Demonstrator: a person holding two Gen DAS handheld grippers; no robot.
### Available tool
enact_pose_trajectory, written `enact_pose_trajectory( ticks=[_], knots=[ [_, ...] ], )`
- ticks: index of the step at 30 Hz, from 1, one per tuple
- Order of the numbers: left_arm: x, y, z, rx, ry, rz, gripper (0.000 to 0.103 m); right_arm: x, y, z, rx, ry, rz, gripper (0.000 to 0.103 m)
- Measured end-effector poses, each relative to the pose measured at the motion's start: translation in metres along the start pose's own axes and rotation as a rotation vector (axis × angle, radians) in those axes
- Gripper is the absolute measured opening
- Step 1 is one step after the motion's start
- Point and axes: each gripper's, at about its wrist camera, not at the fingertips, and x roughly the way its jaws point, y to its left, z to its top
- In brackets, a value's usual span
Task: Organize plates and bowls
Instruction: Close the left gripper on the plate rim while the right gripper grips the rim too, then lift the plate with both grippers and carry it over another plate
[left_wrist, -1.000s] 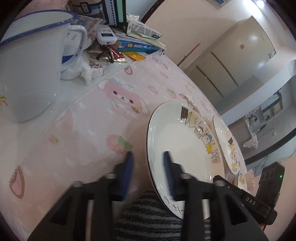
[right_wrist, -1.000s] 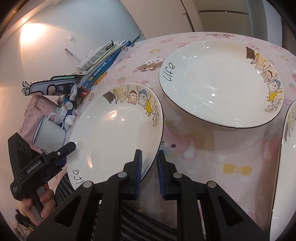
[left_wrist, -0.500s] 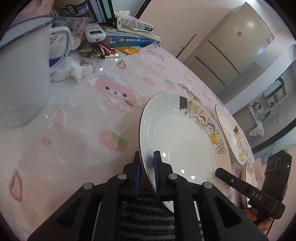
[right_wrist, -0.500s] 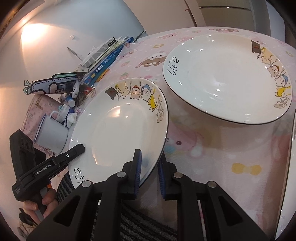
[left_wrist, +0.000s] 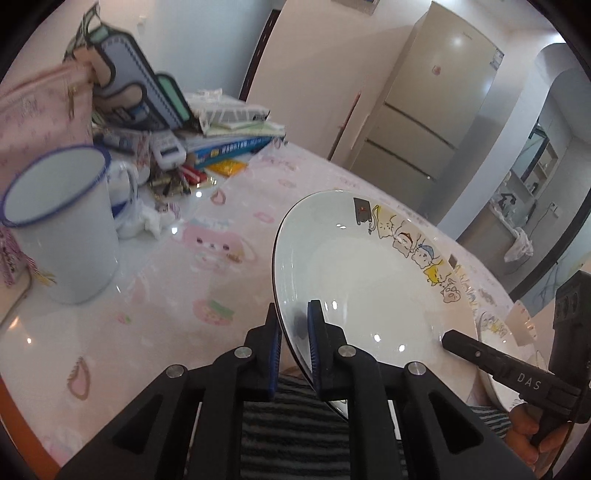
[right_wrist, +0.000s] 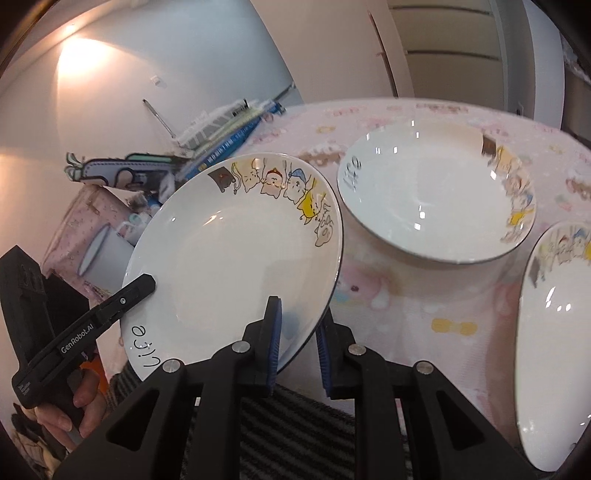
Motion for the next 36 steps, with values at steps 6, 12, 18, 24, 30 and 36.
enact_pose_trajectory(
  ticks=[6, 12, 18, 24, 30, 36],
  knots=[
    [-0.045, -0.030, 0.017, 0.044, -0.089, -0.018, 0.014, -0.048, 0.011, 0.014, -0.029, -0.111, 0.018, 0.017],
    [-0.062, -0.070, 0.047, 0.076, -0.101, -0.099, 0.015, -0.100, 0.003, 0.037, -0.033, -0.212, 0.042, 0.018],
    [-0.045, -0.126, 0.074, 0.126, -0.063, -0.149, 0.017, -0.134, -0.025, 0.058, 0.029, -0.320, -0.018, 0.018],
    [-0.017, -0.159, 0.091, 0.138, -0.060, -0.186, 0.017, -0.139, -0.057, 0.071, 0.108, -0.368, -0.057, 0.018],
    [0.029, -0.172, 0.089, 0.114, -0.006, -0.198, 0.017, -0.121, -0.091, 0.072, 0.187, -0.343, -0.101, 0.020],
    [0.074, -0.167, 0.069, 0.125, 0.052, -0.190, 0.017, -0.091, -0.116, 0.066, 0.217, -0.273, -0.147, 0.020]
  ],
)
